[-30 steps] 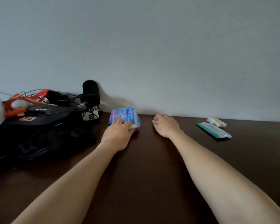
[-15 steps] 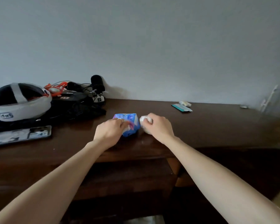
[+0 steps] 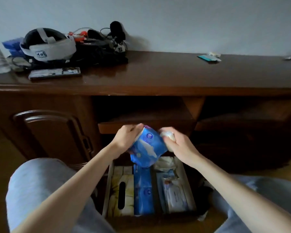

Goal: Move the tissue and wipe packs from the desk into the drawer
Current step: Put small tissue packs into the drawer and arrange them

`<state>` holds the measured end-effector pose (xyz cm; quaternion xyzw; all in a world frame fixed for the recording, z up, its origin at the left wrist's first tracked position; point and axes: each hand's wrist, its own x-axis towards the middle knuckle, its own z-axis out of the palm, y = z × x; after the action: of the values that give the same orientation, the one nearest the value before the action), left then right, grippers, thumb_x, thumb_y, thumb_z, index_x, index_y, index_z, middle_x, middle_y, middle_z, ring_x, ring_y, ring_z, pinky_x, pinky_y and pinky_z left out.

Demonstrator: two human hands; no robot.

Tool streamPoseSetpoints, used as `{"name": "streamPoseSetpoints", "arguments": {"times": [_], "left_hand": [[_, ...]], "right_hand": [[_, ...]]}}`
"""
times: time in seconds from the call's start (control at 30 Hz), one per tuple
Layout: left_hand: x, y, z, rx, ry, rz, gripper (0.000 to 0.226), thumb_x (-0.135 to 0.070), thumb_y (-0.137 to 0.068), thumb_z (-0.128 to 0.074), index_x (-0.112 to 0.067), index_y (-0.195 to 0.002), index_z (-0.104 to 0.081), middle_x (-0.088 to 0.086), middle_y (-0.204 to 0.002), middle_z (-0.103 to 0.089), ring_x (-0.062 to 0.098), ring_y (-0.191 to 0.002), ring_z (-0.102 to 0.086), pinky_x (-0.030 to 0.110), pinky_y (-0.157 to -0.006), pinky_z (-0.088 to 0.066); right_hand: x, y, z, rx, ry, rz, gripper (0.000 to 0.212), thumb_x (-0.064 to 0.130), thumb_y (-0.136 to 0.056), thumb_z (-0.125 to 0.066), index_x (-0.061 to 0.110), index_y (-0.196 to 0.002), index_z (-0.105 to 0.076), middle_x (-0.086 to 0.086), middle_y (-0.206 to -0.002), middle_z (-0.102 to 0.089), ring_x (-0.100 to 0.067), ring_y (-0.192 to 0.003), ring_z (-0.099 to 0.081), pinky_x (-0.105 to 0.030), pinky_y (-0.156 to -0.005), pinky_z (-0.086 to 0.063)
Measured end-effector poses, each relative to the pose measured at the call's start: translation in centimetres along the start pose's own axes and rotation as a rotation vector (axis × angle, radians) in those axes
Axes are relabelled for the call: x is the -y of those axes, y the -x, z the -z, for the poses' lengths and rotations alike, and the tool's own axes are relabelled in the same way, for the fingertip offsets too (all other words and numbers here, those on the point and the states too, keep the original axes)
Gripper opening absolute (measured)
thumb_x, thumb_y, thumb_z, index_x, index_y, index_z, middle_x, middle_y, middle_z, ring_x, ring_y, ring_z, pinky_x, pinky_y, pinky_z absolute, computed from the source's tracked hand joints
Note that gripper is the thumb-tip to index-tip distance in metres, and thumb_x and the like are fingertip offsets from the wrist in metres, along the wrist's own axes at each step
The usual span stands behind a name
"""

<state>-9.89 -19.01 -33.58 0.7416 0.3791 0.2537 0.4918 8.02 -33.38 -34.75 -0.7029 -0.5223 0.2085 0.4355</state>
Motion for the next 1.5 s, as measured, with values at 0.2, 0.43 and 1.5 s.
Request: {"name": "streamPoseSetpoints", "arguments": {"times": [0.2, 0.43, 1.5], "left_hand": [[9.4, 0.7, -3.5, 0.163, 0.247, 0.592, 0.044, -0.053, -0.092, -0.064, -0.011, -0.078, -0.067, 0.004, -0.050, -0.059, 0.015, -0.032, -0.048, 0.020, -0.035, -0.035], [17.2, 2.0, -6.3, 0.350, 0.260, 0.712, 0.063, -0.062, -0.060, -0.087, -0.028, -0.110, -0.071, -0.011, -0.092, -0.079, 0.008, -0.079, -0.076, 0.021, -0.056, -0.056], [24.0, -11.9, -26.5, -0.085, 0.823, 0.997, 0.012, -0.010, -0.100, -0.058, -0.003, -0.111, -0.058, 0.018, -0.101, -0.065, 0.025, -0.069, -0.072, 0.026, -0.046, -0.058]], "right_hand": [[-7.8, 2.6, -4.4, 0.312, -0.248, -0.407, 0.057, 0.054, -0.082, -0.081, 0.029, -0.131, -0.065, 0.006, -0.124, -0.072, -0.012, -0.118, -0.066, -0.042, -0.105, -0.053], [-15.0, 4.4, -8.1, 0.420, -0.215, -0.682, 0.071, 0.060, -0.060, -0.090, 0.025, -0.118, -0.070, 0.005, -0.114, -0.076, -0.017, -0.108, -0.071, -0.046, -0.098, -0.057], [-22.0, 5.4, -5.8, -0.014, -0.584, -0.904, 0.015, 0.036, -0.092, -0.071, 0.026, -0.101, -0.077, 0.008, -0.099, -0.077, -0.005, -0.097, -0.070, -0.026, -0.083, -0.050]]}}
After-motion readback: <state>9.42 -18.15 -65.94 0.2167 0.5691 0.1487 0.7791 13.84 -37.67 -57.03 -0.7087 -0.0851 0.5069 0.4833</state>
